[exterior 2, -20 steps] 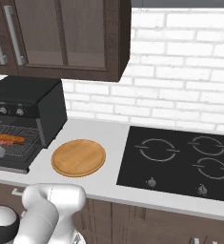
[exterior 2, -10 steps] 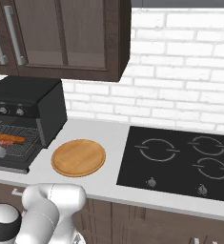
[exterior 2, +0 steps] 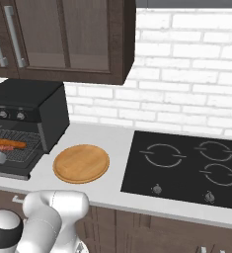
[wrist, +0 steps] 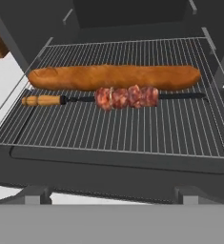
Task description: Pick up the kebab skewer and baguette bread, and place them inside the toaster oven. Close the toaster oven door and start by setting the timer.
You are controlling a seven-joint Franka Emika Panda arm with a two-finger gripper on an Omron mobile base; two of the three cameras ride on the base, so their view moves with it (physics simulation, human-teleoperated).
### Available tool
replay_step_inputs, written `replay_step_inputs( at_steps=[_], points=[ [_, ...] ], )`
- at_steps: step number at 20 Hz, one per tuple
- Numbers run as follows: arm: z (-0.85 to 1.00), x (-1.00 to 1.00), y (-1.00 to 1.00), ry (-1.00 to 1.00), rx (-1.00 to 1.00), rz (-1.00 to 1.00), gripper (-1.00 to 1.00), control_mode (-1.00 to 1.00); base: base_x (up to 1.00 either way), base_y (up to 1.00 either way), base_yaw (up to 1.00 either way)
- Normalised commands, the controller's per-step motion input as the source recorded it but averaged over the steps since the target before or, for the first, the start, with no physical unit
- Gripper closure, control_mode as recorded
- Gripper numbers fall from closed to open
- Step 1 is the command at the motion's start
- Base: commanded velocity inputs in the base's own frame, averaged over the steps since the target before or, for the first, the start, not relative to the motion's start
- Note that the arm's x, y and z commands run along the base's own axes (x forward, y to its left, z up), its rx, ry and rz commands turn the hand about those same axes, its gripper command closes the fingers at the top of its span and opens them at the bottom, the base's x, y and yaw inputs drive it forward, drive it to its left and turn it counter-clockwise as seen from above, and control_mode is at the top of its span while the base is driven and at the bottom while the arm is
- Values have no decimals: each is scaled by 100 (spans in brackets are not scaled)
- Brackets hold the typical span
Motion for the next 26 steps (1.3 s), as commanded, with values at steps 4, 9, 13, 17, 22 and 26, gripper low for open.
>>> replay_step_inputs(
  at_steps=[4,9,13,17,22,26],
  points=[
    [0,8,0,0,0,0,-100,-100,0,0,0],
    [-1,30,0,0,0,0,-100,-100,0,0,0],
    [-7,21,0,0,0,0,-100,-100,0,0,0],
    [-14,0,0,0,0,0,-100,-100,0,0,0],
    [-17,0,0,0,0,0,-100,-100,0,0,0],
    [-11,3,0,0,0,0,-100,-100,0,0,0]
  ],
)
